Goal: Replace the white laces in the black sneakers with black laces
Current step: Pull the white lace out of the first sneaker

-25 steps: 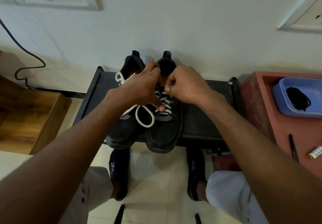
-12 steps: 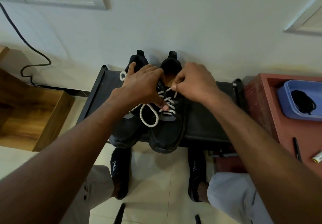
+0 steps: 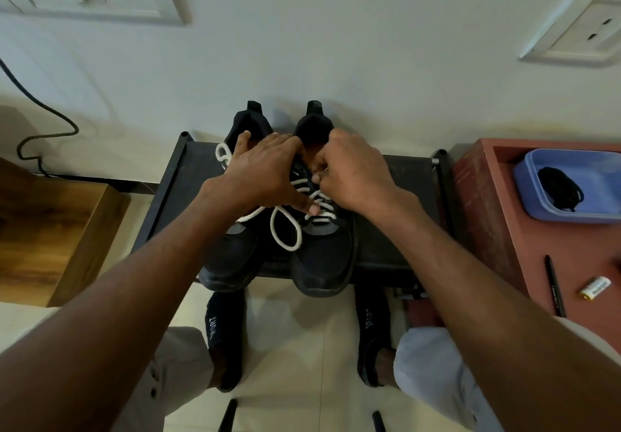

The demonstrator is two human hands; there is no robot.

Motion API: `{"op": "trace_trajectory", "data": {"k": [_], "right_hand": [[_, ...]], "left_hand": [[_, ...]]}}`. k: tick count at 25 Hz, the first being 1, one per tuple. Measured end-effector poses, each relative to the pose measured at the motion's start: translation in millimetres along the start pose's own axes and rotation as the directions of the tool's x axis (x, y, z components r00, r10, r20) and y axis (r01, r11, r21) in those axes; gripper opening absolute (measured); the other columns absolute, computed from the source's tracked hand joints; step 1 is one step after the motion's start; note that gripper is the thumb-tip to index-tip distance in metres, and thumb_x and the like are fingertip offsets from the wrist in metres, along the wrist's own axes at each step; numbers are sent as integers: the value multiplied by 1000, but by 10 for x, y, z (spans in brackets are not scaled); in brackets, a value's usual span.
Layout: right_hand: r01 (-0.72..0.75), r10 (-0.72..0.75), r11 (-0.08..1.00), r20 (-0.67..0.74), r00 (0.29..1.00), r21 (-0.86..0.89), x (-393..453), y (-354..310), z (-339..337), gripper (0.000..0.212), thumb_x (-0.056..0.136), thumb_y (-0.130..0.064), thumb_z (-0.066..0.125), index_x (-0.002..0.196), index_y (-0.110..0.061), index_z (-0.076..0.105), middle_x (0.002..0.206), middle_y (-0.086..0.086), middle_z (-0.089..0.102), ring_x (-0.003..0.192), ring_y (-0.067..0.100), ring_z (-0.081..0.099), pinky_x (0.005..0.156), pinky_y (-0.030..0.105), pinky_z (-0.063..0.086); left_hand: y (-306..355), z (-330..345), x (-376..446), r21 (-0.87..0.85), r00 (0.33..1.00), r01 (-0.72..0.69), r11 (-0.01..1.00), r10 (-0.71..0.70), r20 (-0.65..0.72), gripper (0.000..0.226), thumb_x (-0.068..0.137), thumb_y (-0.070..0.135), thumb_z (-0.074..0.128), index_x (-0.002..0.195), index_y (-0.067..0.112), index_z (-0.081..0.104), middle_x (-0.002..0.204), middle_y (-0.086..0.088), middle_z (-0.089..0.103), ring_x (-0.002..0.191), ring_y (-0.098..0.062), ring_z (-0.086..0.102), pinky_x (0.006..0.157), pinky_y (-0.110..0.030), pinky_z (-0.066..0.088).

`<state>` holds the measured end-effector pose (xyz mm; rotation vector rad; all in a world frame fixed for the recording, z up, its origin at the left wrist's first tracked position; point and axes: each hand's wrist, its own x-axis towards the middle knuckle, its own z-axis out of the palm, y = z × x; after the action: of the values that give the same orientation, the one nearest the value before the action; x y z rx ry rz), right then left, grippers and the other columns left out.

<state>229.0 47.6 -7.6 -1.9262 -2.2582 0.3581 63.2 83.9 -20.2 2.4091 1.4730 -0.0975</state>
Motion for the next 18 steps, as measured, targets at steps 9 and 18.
{"op": "trace_trajectory", "data": {"k": [9,18], "right_hand": [[-149,190,965,-184,964,216,-62,233,-356,30,89,-15,70,117,-25,71,131,2,46,122,22,43,96,36,45],[-245,462,813,-330,823,528,71,332,-372,7,86,-28,78,82,-33,79,109,-13,67,97,7,61,97,44,52]], "left_hand": [[45,-34,-10,-5,1000,29,1000,-29,12,91,58,78,81,127,28,48,139,8,51,144,-17,35,124,-60,4],[57,-56,-46,-37,999,49,998,-49,16,91,58,75,83,128,29,49,140,8,50,142,-16,36,124,-61,5]]}}
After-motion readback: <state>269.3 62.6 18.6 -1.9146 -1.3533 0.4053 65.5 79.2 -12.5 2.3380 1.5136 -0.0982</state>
